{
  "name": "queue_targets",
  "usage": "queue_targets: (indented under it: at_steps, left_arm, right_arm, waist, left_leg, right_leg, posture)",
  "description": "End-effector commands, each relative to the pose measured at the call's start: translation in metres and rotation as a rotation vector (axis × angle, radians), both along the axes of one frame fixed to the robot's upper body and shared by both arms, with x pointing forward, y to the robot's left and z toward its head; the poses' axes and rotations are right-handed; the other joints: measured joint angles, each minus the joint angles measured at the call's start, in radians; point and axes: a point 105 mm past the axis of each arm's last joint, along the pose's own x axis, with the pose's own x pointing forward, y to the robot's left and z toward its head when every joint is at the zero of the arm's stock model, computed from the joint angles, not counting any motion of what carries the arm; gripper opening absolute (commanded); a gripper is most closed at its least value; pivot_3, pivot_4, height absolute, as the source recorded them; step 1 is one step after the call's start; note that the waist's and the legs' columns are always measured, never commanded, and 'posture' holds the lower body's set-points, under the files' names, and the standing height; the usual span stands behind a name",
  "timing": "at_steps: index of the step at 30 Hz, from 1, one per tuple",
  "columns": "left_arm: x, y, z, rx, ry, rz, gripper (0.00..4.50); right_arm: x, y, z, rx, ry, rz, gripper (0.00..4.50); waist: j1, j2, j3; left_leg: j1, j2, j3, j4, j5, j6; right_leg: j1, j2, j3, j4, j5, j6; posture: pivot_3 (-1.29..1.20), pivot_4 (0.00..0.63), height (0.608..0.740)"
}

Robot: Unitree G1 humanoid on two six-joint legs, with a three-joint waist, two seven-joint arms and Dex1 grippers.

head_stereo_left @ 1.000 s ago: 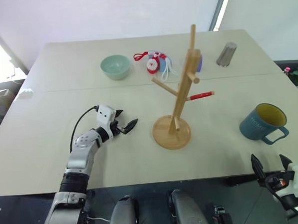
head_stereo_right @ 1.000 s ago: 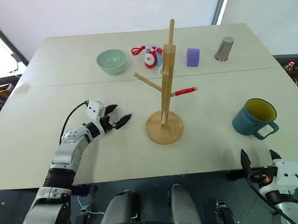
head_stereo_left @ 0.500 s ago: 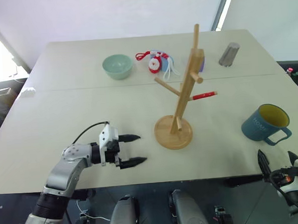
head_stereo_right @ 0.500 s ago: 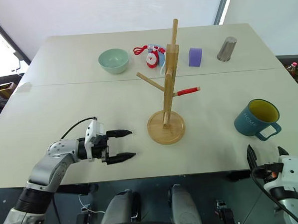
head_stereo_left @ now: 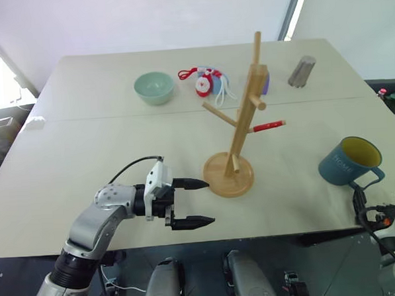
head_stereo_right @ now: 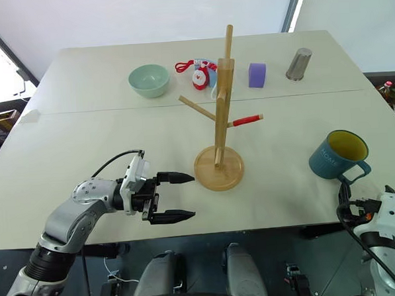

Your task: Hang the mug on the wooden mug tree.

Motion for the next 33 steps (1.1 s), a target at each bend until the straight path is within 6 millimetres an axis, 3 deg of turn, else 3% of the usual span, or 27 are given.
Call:
queue_targets:
  at_steps: [1, 26, 29, 33]
  left_arm:
    - [-0.003, -0.005, 0.005, -0.015, -0.036, -0.011, 4.5]
    - [-0.005, -0.004, 0.008, -0.019, -0.05, 0.014, 4.5]
    - [-0.005, -0.003, 0.009, -0.016, -0.053, 0.016, 4.5]
    - [-0.005, -0.003, 0.009, -0.018, -0.058, 0.022, 4.5]
  right_arm:
    - [0.0, -0.012, 0.008, -0.039, -0.011, -0.061, 4.46]
    - [0.035, -0.02, -0.007, 0.069, -0.036, -0.121, 4.46]
    - [0.039, -0.018, -0.007, 0.093, -0.051, -0.105, 3.58]
    - [0.042, -0.013, -0.006, 0.125, -0.064, -0.068, 1.56]
  waist:
    - [0.0, 0.0, 0.0]
    - [-0.002, 0.001, -0.001]
    - [-0.002, 0.001, -0.001]
    - [-0.002, 0.001, -0.001]
  left_leg:
    - [0.0, 0.0, 0.0, 0.0, 0.0, 0.0]
    - [0.003, -0.001, 0.0, 0.001, 0.0, 0.0]
    - [0.003, -0.001, 0.0, 0.001, 0.0, 0.0]
    - [0.003, 0.0, 0.0, 0.001, 0.0, 0.0]
  right_leg:
    - [0.0, 0.0, 0.0, 0.001, 0.0, 0.0]
    - [0.001, 0.003, 0.002, 0.004, 0.0, 0.0]
    - [0.001, 0.003, 0.002, 0.004, 0.0, 0.0]
    - [0.001, 0.003, 0.002, 0.005, 0.0, 0.0]
  posture:
    - [0.0, 0.15, 0.74]
    - [0.0, 0.15, 0.74]
    - [0.0, 0.15, 0.74]
    - [0.0, 0.15, 0.74]
